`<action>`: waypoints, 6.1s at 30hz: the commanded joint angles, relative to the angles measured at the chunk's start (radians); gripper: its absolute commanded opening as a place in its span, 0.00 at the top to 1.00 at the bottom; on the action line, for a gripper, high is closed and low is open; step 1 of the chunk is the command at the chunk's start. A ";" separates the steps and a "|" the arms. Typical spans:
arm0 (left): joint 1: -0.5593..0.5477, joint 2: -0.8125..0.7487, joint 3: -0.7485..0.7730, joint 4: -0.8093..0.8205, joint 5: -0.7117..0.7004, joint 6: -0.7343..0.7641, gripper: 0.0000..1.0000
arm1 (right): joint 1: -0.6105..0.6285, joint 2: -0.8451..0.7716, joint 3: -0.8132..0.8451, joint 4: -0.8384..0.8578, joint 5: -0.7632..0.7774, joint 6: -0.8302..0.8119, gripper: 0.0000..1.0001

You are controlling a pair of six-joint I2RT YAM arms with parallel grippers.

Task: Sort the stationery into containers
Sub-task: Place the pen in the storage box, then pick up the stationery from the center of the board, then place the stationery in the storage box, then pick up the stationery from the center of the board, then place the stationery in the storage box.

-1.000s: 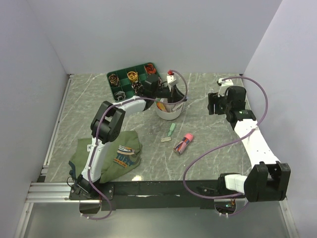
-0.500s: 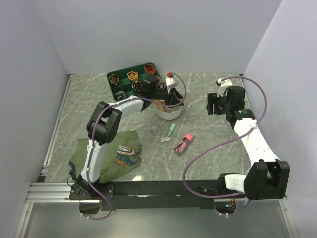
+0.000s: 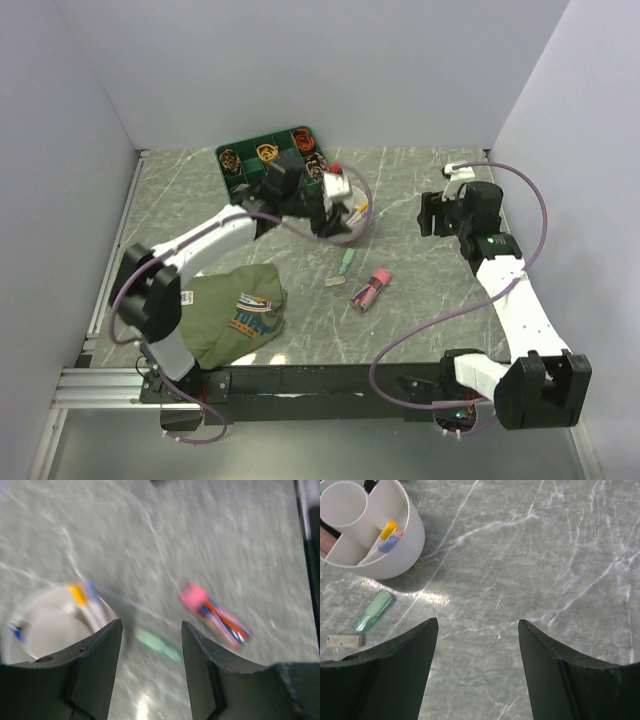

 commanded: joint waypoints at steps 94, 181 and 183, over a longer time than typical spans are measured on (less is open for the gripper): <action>0.012 0.579 0.800 -0.201 -0.181 -0.070 0.85 | 0.000 -0.214 -0.264 0.056 -0.084 -0.076 0.28; -0.065 0.284 0.668 -0.667 -0.359 0.168 0.97 | -0.008 -0.248 -0.300 0.064 -0.098 -0.068 0.27; -0.032 0.353 0.858 -0.779 -0.381 0.221 0.95 | -0.007 -0.239 -0.295 0.075 -0.101 -0.066 0.27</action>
